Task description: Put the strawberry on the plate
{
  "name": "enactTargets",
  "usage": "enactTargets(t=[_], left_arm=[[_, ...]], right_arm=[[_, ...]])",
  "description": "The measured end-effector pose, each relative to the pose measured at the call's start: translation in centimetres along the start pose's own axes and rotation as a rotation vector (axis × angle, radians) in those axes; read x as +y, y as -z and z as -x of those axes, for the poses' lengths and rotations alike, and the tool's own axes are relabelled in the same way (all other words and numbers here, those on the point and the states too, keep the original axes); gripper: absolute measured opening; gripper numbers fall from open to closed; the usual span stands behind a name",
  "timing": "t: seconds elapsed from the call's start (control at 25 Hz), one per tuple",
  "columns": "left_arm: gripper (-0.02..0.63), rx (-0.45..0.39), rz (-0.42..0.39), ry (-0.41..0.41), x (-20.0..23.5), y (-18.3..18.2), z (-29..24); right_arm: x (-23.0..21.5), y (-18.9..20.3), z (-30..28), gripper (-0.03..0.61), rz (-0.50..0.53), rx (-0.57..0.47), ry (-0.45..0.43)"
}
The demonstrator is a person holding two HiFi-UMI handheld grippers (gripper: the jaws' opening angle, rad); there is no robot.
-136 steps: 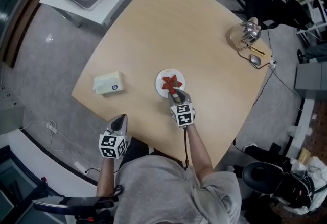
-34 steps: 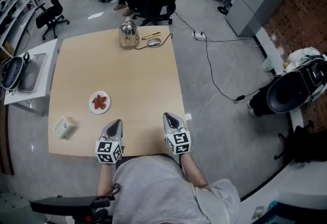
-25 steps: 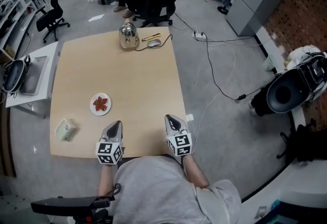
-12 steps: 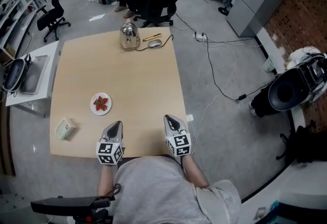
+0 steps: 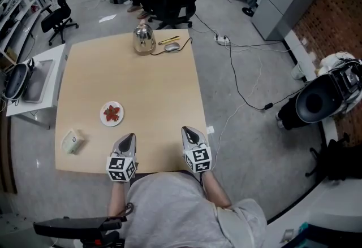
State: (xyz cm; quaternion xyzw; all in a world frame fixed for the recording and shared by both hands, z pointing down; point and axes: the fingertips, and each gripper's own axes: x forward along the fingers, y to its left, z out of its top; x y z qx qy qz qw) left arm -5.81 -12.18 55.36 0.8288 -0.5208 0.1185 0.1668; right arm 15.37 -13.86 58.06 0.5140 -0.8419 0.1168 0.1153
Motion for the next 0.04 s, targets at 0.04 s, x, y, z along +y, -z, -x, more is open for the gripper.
enactTargets(t=[0.04], left_arm=[[0.020, 0.000, 0.000, 0.000, 0.03, 0.05, -0.01]], right_arm=[[0.00, 0.06, -0.04, 0.006, 0.001, -0.001, 0.000]])
